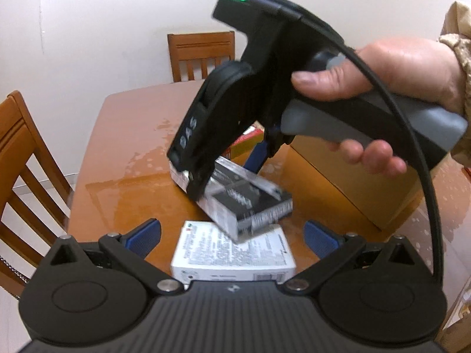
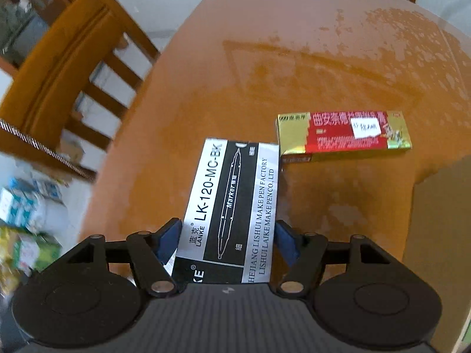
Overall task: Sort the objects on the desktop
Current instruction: 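Lift and carry the LANKE box with the right gripper toward the cardboard box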
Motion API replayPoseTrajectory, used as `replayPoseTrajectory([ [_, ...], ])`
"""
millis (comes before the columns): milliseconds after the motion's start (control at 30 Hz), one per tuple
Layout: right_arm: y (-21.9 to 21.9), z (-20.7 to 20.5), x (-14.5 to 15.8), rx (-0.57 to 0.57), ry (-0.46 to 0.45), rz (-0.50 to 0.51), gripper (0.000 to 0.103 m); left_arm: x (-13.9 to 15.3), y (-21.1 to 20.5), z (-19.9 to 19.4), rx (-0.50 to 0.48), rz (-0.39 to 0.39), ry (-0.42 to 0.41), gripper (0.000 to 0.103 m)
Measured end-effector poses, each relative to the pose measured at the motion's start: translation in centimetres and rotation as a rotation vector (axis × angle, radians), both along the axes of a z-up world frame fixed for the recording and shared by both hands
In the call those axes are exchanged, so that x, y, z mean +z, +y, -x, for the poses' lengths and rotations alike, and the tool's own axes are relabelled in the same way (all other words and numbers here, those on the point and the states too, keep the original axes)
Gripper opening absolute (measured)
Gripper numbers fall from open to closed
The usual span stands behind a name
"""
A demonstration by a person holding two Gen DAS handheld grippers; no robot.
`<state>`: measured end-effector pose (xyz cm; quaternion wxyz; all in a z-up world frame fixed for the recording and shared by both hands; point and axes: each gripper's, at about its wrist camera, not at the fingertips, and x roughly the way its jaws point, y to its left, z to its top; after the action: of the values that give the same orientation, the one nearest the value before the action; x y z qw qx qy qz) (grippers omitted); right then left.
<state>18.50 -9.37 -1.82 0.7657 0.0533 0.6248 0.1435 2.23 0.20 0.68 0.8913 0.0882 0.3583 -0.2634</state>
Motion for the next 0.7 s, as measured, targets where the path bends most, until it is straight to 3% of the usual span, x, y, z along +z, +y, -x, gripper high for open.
replayPoseTrajectory([
  [400, 0.4, -0.2, 0.2, 0.02, -0.015, 0.065, 0.073, -0.5, -0.9, 0.0, 0.009, 0.004, 0.019, 0.103],
  [533, 0.6, -0.2, -0.3, 0.018, -0.004, 0.079, 0.084, -0.5, -1.0, 0.2, 0.007, 0.003, 0.016, 0.103],
  [700, 1.3, 0.0, -0.6, 0.033, 0.008, 0.097, 0.086, -0.7, -1.0, 0.1, 0.009, 0.003, 0.016, 0.103],
])
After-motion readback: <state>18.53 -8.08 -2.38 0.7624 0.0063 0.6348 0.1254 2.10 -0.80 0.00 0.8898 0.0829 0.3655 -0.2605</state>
